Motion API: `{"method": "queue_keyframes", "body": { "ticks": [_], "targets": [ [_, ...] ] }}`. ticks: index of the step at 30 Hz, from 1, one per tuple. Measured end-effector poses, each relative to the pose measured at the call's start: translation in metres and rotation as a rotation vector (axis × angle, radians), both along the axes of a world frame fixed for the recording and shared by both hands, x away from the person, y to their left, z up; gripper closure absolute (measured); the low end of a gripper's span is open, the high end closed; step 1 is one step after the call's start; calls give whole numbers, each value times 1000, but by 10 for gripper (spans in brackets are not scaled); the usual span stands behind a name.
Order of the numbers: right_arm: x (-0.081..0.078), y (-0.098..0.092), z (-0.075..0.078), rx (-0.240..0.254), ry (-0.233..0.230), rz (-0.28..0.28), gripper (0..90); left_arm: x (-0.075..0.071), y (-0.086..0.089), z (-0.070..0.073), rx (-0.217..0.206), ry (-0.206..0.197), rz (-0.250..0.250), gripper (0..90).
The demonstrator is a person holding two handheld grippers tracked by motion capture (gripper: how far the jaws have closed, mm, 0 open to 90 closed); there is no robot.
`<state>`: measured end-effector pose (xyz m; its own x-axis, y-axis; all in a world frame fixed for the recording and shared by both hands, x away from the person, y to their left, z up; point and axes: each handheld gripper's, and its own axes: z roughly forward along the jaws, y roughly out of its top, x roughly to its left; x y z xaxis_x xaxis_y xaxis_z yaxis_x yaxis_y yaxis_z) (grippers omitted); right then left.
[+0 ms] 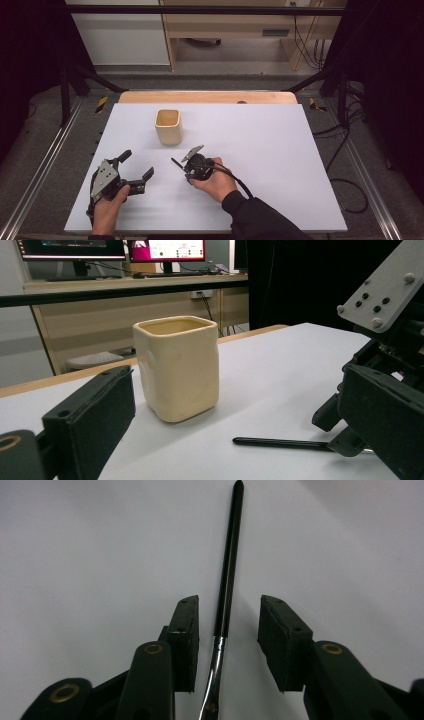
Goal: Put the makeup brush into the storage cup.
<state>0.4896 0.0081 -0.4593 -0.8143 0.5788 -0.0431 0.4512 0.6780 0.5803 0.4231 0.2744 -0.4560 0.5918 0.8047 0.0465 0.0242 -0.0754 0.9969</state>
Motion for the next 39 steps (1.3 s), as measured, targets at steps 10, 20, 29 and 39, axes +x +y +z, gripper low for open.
{"method": "queue_keyframes", "body": {
  "ticks": [10, 20, 29, 39],
  "targets": [
    [0, 0, -1, 2, 32, -12, 708, 0, 0, 0, -1, -1, 1, 16],
    [1, 1, -2, 6, 65, -12, 805, 0, 0, 0, -3, -3, -4, 16],
    [2, 1, -3, 18, 60, -22, 839, 0, 0, 1, -5, -6, -6, 16],
    [2, -4, 2, 37, 65, 6, 842, -1, -1, 1, -3, -8, -4, 15]
  ]
}}
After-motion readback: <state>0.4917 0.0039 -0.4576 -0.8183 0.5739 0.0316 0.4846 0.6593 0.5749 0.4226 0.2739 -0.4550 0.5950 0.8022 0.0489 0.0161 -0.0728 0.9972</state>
